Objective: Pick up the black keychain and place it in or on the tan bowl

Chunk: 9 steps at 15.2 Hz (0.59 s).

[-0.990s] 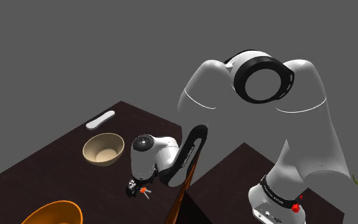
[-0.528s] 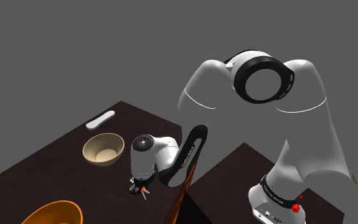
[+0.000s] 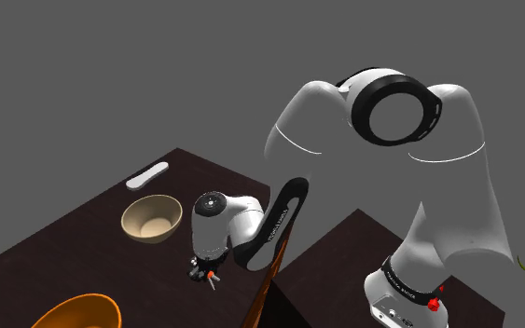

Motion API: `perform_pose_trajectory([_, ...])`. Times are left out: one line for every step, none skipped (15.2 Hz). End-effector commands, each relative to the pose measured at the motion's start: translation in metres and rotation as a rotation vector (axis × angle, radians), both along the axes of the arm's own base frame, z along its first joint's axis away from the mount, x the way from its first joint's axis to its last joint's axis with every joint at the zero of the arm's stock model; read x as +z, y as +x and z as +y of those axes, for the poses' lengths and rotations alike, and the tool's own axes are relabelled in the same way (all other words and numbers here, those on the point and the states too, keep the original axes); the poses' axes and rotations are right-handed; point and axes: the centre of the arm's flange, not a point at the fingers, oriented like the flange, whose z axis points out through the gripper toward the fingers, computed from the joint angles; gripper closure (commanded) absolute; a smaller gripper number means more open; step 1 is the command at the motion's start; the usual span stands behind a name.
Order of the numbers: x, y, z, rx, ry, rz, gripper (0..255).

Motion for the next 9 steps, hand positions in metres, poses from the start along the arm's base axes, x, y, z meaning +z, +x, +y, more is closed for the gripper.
perform_pose_trajectory([0.010,0.000,0.001,0.000,0.000,0.000,255])
perform_pose_trajectory([0.015,0.000,0.001,0.000,0.000,0.000,255])
perform_pose_trajectory([0.020,0.000,0.001,0.000,0.000,0.000,255])
perform_pose_trajectory([0.026,0.000,0.001,0.000,0.000,0.000,255])
perform_pose_trajectory([0.031,0.000,0.001,0.000,0.000,0.000,255])
perform_pose_trajectory([0.036,0.000,0.001,0.000,0.000,0.000,255])
perform_pose_trajectory([0.041,0.000,0.001,0.000,0.000,0.000,255])
perform_pose_trajectory([0.047,0.000,0.001,0.000,0.000,0.000,255])
perform_pose_trajectory([0.052,0.000,0.001,0.000,0.000,0.000,255])
